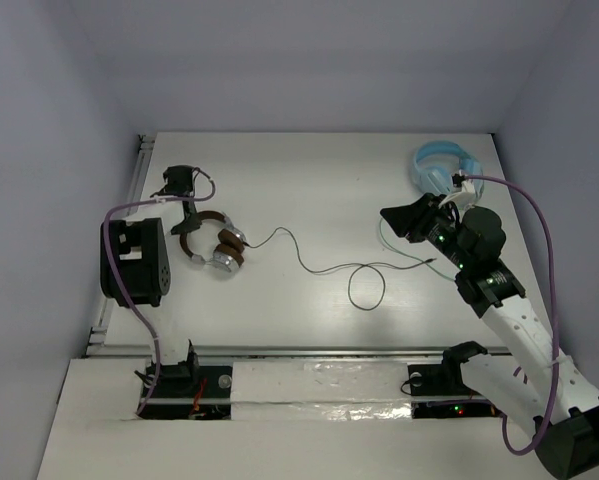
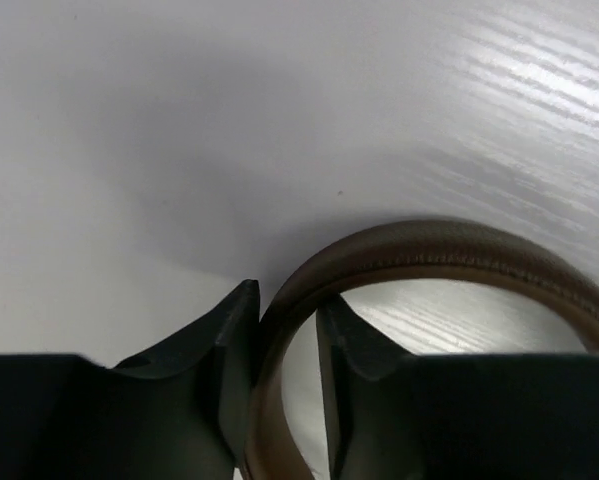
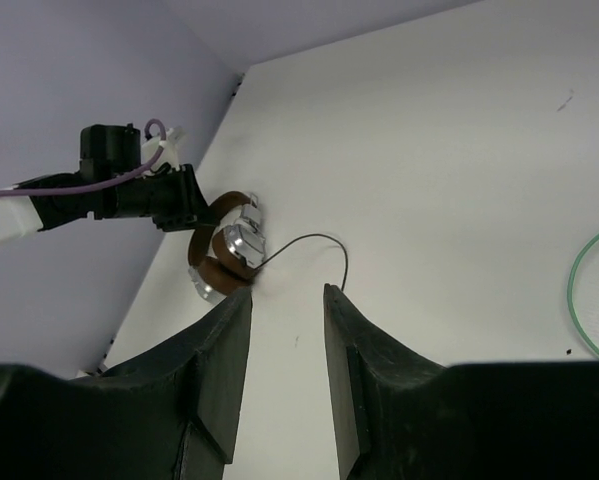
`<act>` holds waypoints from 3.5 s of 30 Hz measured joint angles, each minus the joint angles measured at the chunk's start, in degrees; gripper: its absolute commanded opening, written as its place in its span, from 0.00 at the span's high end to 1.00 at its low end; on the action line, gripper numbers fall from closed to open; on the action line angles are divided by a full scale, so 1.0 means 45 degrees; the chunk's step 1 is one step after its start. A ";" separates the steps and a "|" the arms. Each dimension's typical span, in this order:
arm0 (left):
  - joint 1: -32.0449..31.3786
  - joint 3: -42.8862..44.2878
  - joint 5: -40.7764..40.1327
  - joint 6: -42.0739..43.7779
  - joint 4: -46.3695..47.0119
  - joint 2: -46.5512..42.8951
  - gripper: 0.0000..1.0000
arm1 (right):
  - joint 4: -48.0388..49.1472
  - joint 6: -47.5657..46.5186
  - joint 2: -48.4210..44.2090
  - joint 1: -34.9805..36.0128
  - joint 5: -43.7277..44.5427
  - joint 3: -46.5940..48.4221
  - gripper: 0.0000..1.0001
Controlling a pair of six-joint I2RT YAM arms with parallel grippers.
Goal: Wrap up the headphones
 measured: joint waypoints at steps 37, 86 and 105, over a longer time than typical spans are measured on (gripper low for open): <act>-0.0287 -0.0889 0.4770 -0.0646 -0.1253 -0.4857 1.00 | 0.1200 -0.0126 0.1243 0.0204 -0.2550 -0.0199 0.98; -0.0151 0.1039 1.2449 -0.8529 0.4507 -0.8529 1.00 | 0.2895 -0.1894 0.2905 0.2608 -0.0476 -0.1103 1.00; -0.0151 -0.1389 1.1487 -0.7135 0.3002 -1.0715 1.00 | -0.1195 -0.2293 0.5372 0.2662 0.2633 0.2293 0.16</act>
